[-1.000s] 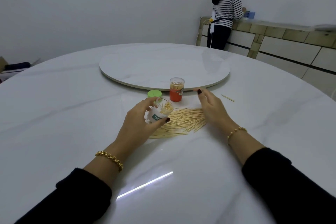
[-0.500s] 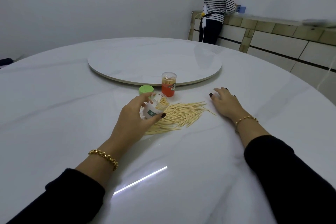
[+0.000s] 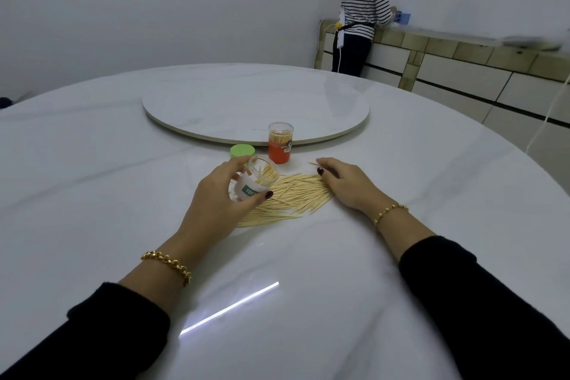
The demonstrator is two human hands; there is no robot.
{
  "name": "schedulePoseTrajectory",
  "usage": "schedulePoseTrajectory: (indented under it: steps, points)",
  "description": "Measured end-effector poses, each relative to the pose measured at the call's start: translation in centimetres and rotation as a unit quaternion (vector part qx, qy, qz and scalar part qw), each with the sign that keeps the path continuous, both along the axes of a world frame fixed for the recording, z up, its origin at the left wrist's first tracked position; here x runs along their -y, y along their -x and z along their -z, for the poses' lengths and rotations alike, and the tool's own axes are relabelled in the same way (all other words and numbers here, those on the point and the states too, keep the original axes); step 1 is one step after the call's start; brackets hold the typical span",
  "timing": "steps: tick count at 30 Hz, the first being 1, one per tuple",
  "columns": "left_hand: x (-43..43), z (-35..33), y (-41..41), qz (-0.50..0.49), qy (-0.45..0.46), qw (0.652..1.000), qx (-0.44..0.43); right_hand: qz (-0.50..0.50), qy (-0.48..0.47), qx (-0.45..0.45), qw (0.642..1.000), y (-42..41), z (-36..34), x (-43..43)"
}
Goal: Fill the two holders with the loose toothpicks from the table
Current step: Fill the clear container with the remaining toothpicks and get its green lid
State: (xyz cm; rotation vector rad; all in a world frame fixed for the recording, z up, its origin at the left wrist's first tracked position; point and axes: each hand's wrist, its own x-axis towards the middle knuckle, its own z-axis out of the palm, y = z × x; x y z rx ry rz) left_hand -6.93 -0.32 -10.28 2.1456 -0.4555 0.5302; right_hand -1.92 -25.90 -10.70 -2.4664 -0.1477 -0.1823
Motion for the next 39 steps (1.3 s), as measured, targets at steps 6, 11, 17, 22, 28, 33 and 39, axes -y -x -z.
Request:
schedulePoseTrajectory:
  steps: [6,11,17,22,28,33,39]
  points:
    - [-0.2,-0.1,0.0,0.003,0.003,1.0,-0.005,-0.064,-0.014,0.025,0.998,0.9,-0.1,-2.0]
    - [-0.3,-0.1,0.0,0.003,0.006,1.0,-0.005,-0.068,0.04,0.064,0.995,0.8,0.2,-2.6]
    - [-0.2,-0.1,0.1,0.0,0.003,1.0,-0.005,-0.06,0.112,0.098,0.987,0.3,0.5,-2.9]
    - [-0.2,-0.1,0.0,-0.005,0.0,1.0,-0.004,-0.058,0.15,0.151,0.975,0.4,0.4,-3.5]
    - [-0.2,-0.1,0.0,-0.005,0.007,1.0,-0.008,-0.052,0.124,0.194,0.972,0.4,0.2,-4.4]
    - [-0.3,-0.1,-0.1,-0.009,0.006,1.0,-0.008,-0.038,0.026,0.19,0.981,0.7,-0.3,-5.1]
    - [-0.3,0.0,-0.1,-0.011,0.002,1.0,-0.006,-0.014,-0.128,0.154,0.98,1.7,-1.7,-6.0]
